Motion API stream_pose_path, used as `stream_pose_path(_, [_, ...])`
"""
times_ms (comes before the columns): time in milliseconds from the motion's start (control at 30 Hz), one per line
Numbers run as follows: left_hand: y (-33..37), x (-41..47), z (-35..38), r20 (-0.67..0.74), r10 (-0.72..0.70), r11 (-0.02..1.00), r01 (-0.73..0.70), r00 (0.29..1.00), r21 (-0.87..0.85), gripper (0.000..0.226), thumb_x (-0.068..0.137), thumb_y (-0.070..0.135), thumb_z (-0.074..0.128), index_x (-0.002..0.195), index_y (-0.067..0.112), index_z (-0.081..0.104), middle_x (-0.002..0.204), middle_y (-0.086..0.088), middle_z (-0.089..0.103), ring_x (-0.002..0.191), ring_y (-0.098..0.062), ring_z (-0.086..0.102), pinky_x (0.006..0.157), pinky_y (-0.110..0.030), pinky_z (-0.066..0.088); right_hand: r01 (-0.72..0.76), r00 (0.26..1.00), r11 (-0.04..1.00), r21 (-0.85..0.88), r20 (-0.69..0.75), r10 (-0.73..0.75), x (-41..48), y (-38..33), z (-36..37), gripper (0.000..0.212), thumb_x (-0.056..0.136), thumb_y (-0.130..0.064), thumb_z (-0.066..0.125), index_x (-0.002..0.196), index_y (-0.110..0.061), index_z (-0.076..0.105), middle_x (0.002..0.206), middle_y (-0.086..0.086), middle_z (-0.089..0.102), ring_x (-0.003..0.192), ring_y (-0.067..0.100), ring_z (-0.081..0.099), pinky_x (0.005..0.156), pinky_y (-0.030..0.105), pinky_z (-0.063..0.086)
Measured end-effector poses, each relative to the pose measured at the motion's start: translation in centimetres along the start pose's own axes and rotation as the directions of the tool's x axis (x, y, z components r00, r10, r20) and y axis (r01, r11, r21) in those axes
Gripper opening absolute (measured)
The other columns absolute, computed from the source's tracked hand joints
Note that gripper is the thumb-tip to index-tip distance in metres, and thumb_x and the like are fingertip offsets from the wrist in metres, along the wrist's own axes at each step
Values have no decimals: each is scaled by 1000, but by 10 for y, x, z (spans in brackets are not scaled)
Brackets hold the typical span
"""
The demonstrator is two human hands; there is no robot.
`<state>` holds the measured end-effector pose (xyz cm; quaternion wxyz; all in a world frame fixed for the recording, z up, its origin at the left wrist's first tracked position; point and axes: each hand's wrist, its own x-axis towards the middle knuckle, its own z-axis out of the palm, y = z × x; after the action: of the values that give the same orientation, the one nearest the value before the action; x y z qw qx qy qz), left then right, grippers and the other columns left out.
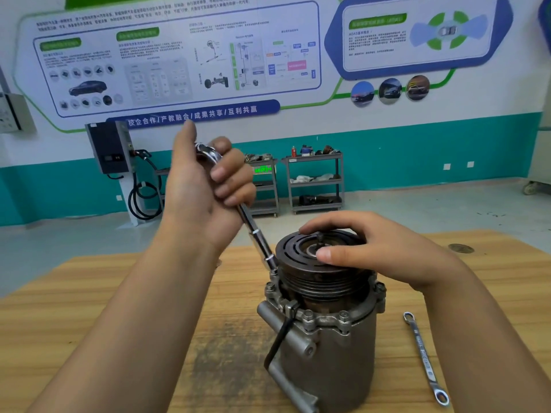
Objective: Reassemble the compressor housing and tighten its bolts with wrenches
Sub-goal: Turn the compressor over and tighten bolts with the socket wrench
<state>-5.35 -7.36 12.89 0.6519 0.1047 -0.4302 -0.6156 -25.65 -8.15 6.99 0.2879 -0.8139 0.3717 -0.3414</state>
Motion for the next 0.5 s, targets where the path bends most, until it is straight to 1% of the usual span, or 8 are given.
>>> stream_pose_path(100, [-15, -26, 22, 21, 173, 981, -174, 985, 83, 51, 97, 49, 29, 61, 15, 44, 43, 7, 29, 36, -6, 22, 33, -17, 21, 0, 1000, 1000, -4, -5, 0, 1, 1, 1, 28, 79, -45, 70, 105, -49, 63, 107, -29, 62, 102, -10, 56, 90, 26, 47])
stream_pose_path(133, [-25, -35, 27, 28, 212, 969, -213, 977, 127, 49, 96, 48, 31, 61, 15, 43, 44, 6, 29, 37, -7, 22, 34, -17, 22, 0, 1000, 1000, -5, -8, 0, 1, 1, 1, 26, 81, -42, 69, 106, -47, 64, 107, -27, 63, 103, -9, 57, 90, 27, 47])
stream_pose_path(200, [-42, -50, 31, 11, 288, 932, -283, 958, 225, 43, 92, 44, 36, 61, 15, 42, 46, 6, 32, 39, -8, 25, 37, -19, 24, 4, 1000, 1000, -9, -10, -4, 1, 0, 1, 26, 80, -42, 66, 106, -45, 64, 106, -26, 64, 102, -9, 57, 88, 25, 47])
stream_pose_path(267, [-53, -57, 31, -30, 344, 903, -321, 939, 286, 40, 92, 38, 38, 58, 17, 43, 48, 7, 34, 42, -8, 27, 39, -19, 27, 10, 1000, 1000, -12, -6, -10, 1, 0, 1, 28, 78, -46, 65, 106, -47, 64, 105, -29, 63, 100, -12, 56, 83, 21, 46])
stream_pose_path(367, [-57, -59, 31, -67, 411, 866, -366, 909, 342, 42, 98, 31, 35, 58, 18, 43, 49, 8, 34, 43, -8, 28, 40, -19, 26, 13, 1000, 1000, -14, 5, -13, 1, 0, 1, 32, 75, -50, 63, 106, -47, 63, 105, -30, 62, 100, -13, 55, 82, 19, 45])
stream_pose_path(433, [-58, -58, 31, -70, 438, 843, -383, 896, 377, 39, 95, 32, 38, 59, 18, 43, 49, 8, 35, 43, -8, 29, 41, -20, 27, 14, 1000, 1000, -16, 3, -14, 1, 0, 1, 29, 77, -48, 64, 106, -47, 63, 104, -31, 62, 99, -14, 54, 81, 19, 45])
stream_pose_path(500, [-58, -57, 31, -60, 435, 838, -380, 898, 390, 36, 90, 34, 40, 57, 20, 44, 49, 8, 35, 43, -8, 29, 41, -19, 27, 17, 1000, 1000, -18, 5, -17, 1, 1, 2, 26, 80, -45, 65, 106, -48, 63, 103, -32, 62, 98, -15, 54, 79, 17, 44])
